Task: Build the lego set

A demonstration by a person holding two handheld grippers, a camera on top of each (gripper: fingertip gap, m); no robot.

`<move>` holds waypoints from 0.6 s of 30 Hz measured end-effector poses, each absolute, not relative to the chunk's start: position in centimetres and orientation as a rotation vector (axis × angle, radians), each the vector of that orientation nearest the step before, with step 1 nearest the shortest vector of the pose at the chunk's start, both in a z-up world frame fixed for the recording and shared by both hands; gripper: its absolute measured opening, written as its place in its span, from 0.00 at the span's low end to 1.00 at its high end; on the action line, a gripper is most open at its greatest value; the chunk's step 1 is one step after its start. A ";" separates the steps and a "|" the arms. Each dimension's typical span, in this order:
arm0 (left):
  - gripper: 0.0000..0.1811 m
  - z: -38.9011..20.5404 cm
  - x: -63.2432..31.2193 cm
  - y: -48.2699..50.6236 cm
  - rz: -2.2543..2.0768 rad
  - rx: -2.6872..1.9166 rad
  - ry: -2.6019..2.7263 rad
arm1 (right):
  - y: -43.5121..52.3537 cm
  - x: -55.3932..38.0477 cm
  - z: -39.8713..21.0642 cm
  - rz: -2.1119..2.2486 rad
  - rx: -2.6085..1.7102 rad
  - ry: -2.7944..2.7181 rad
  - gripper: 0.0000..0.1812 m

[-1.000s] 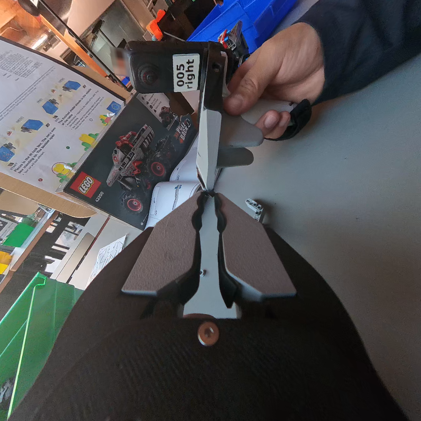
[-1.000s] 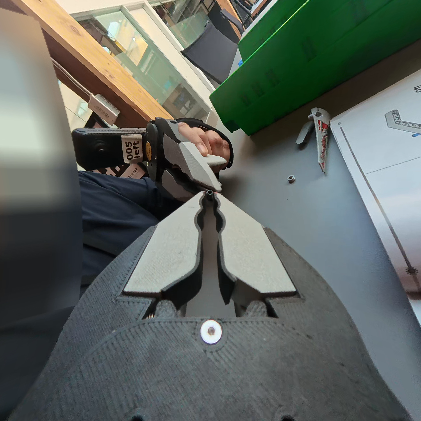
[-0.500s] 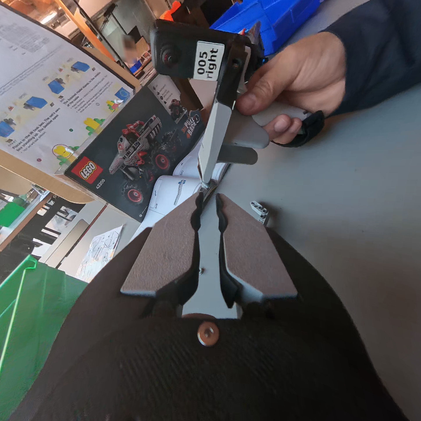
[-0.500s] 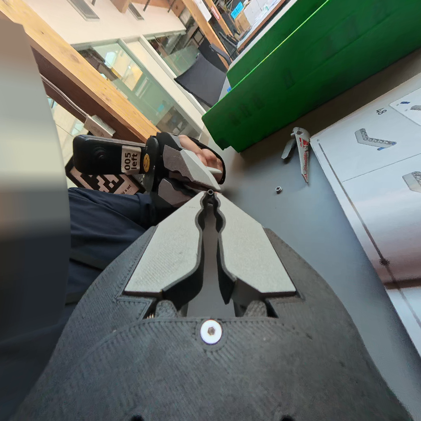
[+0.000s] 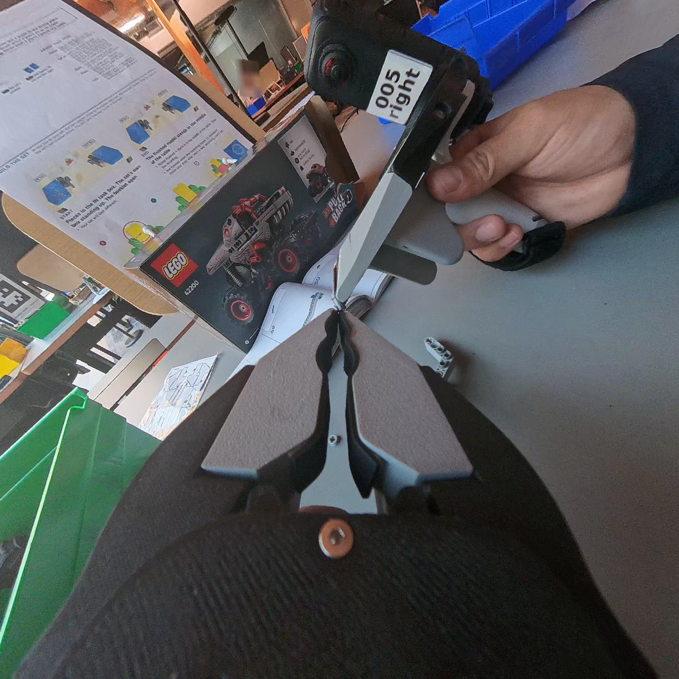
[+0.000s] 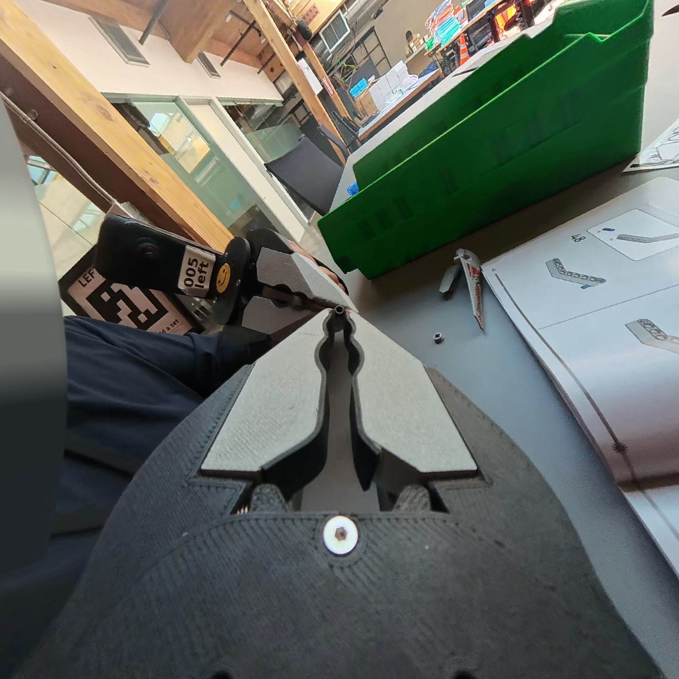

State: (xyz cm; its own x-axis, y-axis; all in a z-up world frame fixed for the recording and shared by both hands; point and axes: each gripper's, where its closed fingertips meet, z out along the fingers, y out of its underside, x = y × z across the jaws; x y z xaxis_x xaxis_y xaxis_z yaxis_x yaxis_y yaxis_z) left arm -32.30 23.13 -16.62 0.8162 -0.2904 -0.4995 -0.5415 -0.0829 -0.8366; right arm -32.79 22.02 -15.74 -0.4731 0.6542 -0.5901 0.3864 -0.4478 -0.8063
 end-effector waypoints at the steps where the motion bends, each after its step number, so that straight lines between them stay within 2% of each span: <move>1: 0.00 -16.7 -32.3 23.1 0.238 -1.680 0.660 | 22.0 -32.8 -15.8 2.013 -1.489 -1.532 0.00; 11: 0.03 -16.4 -32.2 23.2 0.208 -1.675 0.625 | 22.4 -33.2 -15.7 1.969 -1.472 -1.466 0.00; 18: 0.01 -16.3 -32.4 23.2 0.225 -1.681 0.626 | 22.2 -33.1 -15.8 1.965 -1.468 -1.486 0.00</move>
